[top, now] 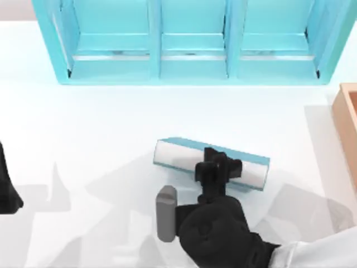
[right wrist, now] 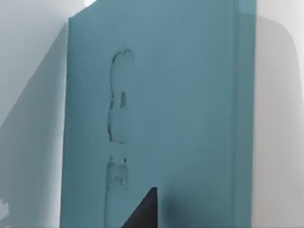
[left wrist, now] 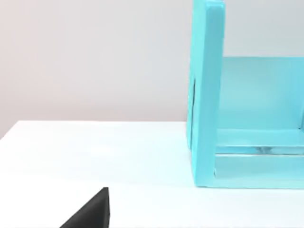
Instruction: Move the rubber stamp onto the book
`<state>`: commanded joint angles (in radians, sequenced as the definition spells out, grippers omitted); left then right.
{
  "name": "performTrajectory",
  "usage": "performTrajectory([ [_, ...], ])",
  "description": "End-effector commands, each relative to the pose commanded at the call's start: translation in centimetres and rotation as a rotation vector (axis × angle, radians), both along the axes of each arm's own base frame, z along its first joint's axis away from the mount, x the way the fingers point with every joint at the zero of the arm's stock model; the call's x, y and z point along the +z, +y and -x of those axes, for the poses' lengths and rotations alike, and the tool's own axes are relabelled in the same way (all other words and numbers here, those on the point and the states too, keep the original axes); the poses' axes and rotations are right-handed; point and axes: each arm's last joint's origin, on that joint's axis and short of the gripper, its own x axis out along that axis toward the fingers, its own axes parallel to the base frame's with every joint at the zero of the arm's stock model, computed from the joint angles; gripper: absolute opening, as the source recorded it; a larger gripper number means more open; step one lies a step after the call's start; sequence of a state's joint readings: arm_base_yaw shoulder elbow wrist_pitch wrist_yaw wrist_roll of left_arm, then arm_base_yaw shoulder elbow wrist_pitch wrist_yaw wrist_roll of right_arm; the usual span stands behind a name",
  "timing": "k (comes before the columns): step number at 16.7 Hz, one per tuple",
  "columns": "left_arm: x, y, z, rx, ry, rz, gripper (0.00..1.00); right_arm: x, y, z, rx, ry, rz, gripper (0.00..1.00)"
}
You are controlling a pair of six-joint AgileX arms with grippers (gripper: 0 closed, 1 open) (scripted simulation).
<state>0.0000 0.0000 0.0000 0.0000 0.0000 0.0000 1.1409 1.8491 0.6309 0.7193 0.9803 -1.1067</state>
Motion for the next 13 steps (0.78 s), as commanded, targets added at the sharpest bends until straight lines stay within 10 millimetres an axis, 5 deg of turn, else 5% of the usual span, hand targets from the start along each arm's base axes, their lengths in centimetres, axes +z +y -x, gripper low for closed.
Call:
performTrajectory([
  [3, 0.0, 0.0, 0.0, 0.0, 0.0, 0.0, 1.0, 0.0, 0.0, 0.0, 0.0, 0.0, 0.0, 1.0],
  [13, 0.0, 0.0, 0.0, 0.0, 0.0, 0.0, 1.0, 0.11, 0.25, 0.24, 0.008, 0.004, -0.01, 1.0],
])
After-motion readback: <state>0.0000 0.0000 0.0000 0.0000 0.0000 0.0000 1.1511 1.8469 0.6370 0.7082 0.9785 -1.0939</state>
